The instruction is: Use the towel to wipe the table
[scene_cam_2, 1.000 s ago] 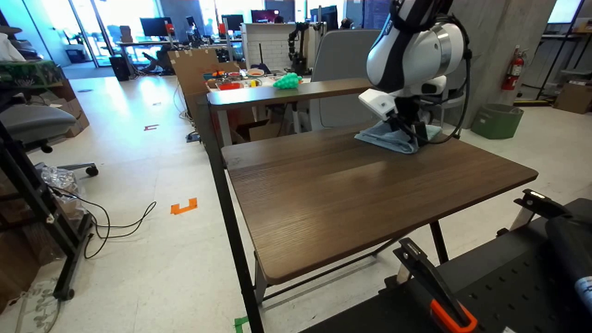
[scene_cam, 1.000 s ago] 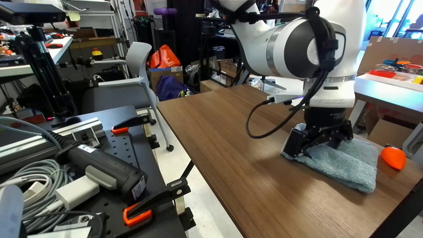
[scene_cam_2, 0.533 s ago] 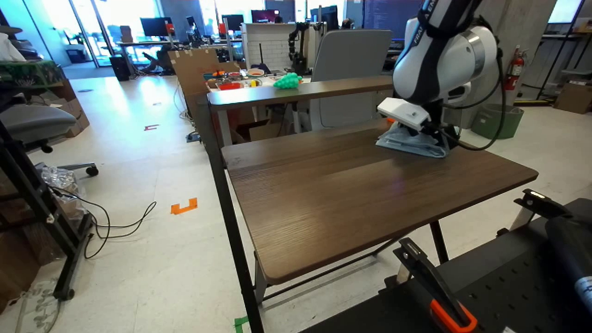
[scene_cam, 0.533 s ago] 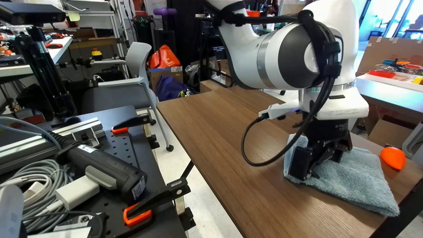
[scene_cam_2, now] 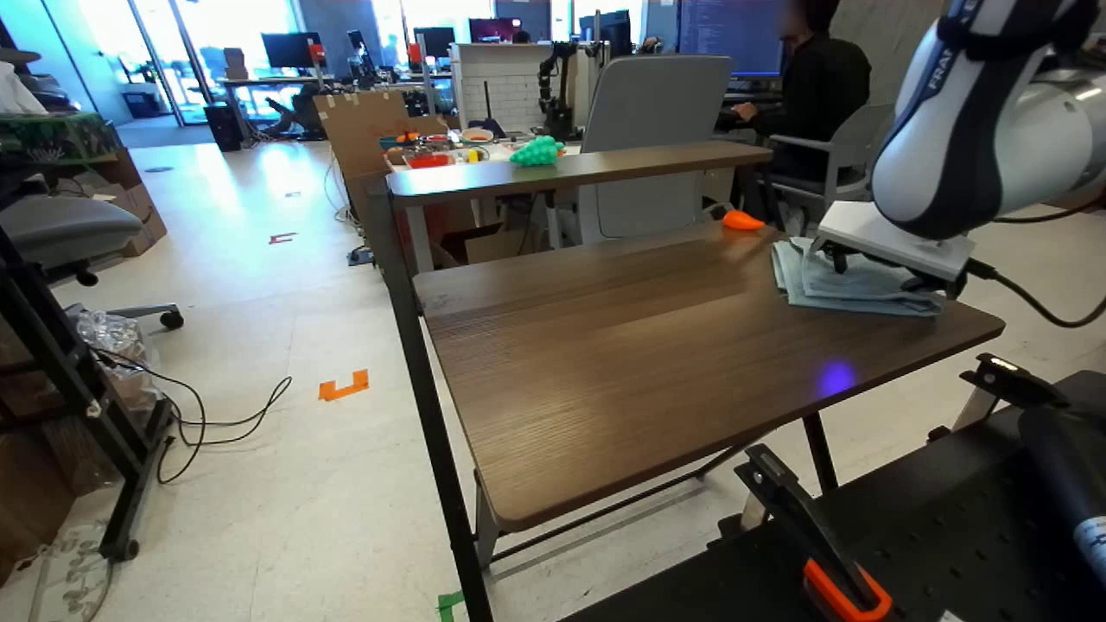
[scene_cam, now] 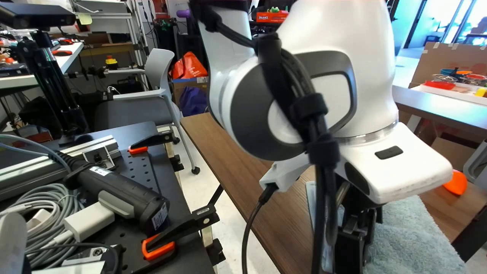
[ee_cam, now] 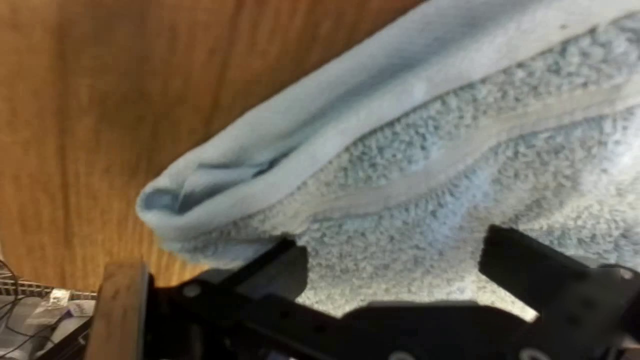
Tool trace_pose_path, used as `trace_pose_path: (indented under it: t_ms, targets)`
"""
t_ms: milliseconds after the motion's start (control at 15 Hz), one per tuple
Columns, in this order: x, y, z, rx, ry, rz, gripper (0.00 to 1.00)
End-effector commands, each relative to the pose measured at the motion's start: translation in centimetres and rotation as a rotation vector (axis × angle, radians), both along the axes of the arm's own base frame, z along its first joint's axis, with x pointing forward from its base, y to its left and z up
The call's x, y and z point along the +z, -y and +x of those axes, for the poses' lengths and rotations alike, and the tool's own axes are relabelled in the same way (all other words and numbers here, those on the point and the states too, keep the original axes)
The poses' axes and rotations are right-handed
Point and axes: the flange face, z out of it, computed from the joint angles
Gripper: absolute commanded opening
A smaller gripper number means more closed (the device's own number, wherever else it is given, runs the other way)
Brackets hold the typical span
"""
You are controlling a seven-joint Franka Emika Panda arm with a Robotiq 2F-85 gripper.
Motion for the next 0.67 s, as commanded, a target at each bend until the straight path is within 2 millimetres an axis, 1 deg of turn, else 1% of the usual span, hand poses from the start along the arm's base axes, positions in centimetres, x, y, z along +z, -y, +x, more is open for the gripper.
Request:
trace_pose_path:
  t_ms: [0,67,200,333,400,600]
  targets:
    - [1.3,-1.4,-4.1,0.168,-0.04,0.083,1.0]
    - [1.0,-1.8,-4.8,0.211,-0.08,0.099,1.0]
    - [0.1,-3.3,-5.7,0.276,-0.155,0.144,1.0]
    - [-0.8,-4.9,-5.7,0.307,-0.234,0.197,1.0]
    - [-1.4,-5.3,-5.4,0.3,-0.27,0.211,1.0]
    - [-2.7,-6.0,-2.2,0.206,-0.334,0.268,1.0]
